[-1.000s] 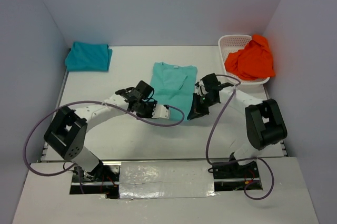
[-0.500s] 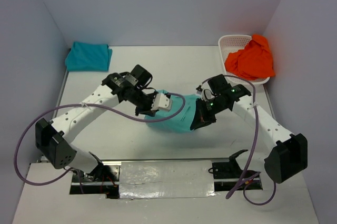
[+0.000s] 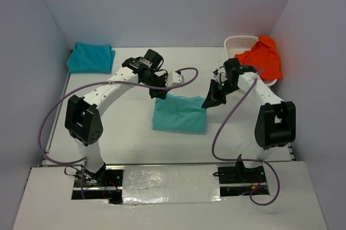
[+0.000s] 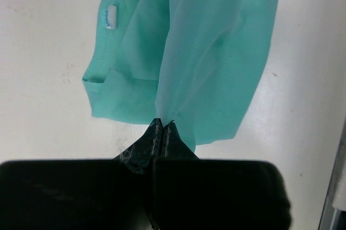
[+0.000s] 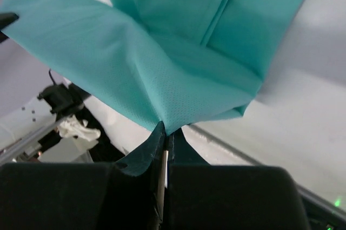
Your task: Fold and stack the t-shirts
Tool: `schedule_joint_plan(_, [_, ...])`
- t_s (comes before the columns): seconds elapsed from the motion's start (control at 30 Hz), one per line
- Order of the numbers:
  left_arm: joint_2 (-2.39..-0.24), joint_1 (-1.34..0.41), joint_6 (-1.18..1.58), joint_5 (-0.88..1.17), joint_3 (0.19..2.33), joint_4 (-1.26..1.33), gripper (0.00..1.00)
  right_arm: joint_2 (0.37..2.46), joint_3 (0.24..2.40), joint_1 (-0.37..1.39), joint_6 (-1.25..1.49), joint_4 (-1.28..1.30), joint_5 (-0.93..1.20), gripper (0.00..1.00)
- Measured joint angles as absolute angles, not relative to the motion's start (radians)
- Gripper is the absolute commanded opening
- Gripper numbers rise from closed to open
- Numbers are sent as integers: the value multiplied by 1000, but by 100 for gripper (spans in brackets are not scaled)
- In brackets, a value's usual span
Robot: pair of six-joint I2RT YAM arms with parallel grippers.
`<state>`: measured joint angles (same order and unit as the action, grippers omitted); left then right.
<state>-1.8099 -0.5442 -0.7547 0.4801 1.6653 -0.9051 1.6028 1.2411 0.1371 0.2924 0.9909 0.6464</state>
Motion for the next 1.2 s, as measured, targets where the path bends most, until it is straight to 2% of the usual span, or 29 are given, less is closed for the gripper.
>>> schedule_joint_plan(0.4, [-1962,-482,-625,384,1699,-705,0,1853,1359,91,358,807,639,2])
schedule_joint_plan(0.47, [-1986,-482,-609,368,1699,-676,0,1895,1383,90,370,788,623,25])
schedule_joint_plan(0.53, [-2016,-482,-585,348,1701,-647,22,1938,1415,87,381,778,606,44])
schedule_joint_plan(0.57, [-2035,-482,-572,336,1706,-643,40,1959,1435,84,386,775,598,47])
schedule_joint_plan(0.63, [-2083,-480,-546,306,1740,-640,46,2001,1482,78,387,772,573,53])
schedule_joint_plan(0.73, [-2152,-470,-508,250,1813,-638,59,2025,1534,72,385,770,526,55])
schedule_joint_plan(0.77, [-2168,-463,-491,235,1845,-637,75,2024,1547,71,385,770,508,55])
schedule_joint_plan(0.83, [-2187,-442,-462,212,1918,-636,76,2003,1560,73,385,755,466,53])
schedule_joint_plan(0.9, [-2188,-413,-428,198,1998,-629,72,1957,1545,81,386,735,416,44])
schedule_joint_plan(0.93, [-2180,-402,-413,195,2024,-614,69,1920,1524,88,388,719,387,28])
schedule_joint_plan(0.97, [-2160,-389,-404,194,2031,-593,52,1880,1497,102,386,706,355,16])
schedule_joint_plan(1.03, [-2108,-369,-379,213,1994,-574,27,1794,1449,156,396,694,299,0])
schedule_joint_plan(1.07, [-2073,-365,-367,235,1953,-568,9,1757,1427,194,403,680,286,0])
schedule_joint_plan(1.2, [-2004,-390,-319,358,1821,-576,5,1716,1364,344,456,591,331,0])
